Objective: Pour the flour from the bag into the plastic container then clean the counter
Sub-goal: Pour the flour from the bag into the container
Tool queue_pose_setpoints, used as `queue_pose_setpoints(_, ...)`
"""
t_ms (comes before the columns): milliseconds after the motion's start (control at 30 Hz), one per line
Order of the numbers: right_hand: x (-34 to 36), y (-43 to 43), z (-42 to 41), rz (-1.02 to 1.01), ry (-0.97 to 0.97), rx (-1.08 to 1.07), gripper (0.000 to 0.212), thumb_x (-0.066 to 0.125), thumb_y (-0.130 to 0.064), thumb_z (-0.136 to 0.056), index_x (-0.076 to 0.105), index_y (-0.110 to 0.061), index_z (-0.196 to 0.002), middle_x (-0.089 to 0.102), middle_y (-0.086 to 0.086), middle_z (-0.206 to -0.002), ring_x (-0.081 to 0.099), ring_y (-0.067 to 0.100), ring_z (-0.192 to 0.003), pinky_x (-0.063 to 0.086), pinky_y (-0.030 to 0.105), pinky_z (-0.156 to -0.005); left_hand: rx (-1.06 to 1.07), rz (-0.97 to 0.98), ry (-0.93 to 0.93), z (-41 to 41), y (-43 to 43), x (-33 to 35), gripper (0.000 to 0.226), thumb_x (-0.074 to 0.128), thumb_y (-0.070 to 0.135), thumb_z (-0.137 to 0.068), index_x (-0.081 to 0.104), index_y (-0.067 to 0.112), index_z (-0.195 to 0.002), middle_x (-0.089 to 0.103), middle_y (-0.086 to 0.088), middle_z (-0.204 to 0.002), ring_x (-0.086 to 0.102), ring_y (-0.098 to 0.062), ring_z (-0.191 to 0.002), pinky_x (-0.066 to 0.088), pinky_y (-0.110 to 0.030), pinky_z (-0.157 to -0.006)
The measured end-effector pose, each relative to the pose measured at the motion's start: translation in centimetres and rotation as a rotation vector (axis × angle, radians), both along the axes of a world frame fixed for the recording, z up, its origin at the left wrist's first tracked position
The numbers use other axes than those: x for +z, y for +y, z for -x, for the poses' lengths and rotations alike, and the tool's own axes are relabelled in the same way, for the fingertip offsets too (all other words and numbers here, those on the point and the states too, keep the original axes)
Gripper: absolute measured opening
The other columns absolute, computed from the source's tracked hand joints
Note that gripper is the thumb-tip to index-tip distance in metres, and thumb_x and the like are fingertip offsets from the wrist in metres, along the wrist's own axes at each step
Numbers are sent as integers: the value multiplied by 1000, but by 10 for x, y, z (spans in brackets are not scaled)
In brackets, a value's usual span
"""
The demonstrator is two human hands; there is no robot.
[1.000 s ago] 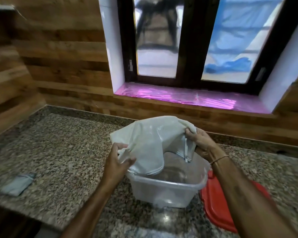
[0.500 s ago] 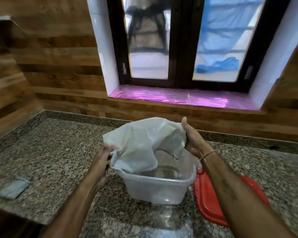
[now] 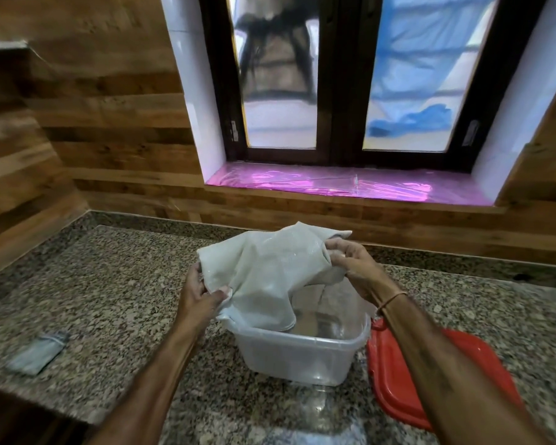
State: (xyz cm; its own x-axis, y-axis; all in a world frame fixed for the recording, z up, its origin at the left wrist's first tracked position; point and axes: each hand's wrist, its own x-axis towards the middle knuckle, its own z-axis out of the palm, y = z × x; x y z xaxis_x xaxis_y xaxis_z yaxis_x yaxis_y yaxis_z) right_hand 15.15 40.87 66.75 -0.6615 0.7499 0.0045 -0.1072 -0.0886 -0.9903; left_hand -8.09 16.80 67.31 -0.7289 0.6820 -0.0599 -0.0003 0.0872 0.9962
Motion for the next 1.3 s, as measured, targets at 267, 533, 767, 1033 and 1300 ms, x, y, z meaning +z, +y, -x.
queue_pose_setpoints(267,0,2,-4,-19,-43,21,40,54,19,-92,75,1,-120,78,17,-114,76,31,-101,66,37,-81,-160,3,-2,-14,5,9,73,79,0,-82,43,32,-137,67,-2,-124,71,-18,-104,64,-37,-71)
queue_pose_setpoints(533,5,-9,-5,-89,-55,81,50,48,25,-86,75,4,-121,80,10,-112,77,17,-98,60,24,-73,-113,303,429,-22,14,-8,80,88,37,-74,45,27,-141,69,2,-123,67,-26,-113,57,-52,-94)
queue_pose_setpoints(767,2,-9,-12,-141,-11,66,53,47,25,-85,75,2,-124,79,13,-117,75,22,-104,62,26,-75,22,358,315,-50,41,-10,75,70,72,-69,48,35,-130,69,7,-116,64,-25,-114,51,-55,-102)
queue_pose_setpoints(1033,1,-14,-17,-119,80,45,35,61,13,-93,74,3,-123,78,17,-118,77,23,-101,61,29,-78,138,59,-197,-31,44,-7,22,69,19,-98,63,7,-115,74,-15,-105,75,-32,-88,64,-44,-65)
queue_pose_setpoints(1300,6,-7,-7,19,191,-315,12,79,-12,-90,78,-1,-91,76,12,-89,70,22,-79,60,29,-63,117,-153,-194,-32,34,-21,8,64,7,-99,63,10,-106,74,-20,-104,76,-35,-91,65,-46,-74)
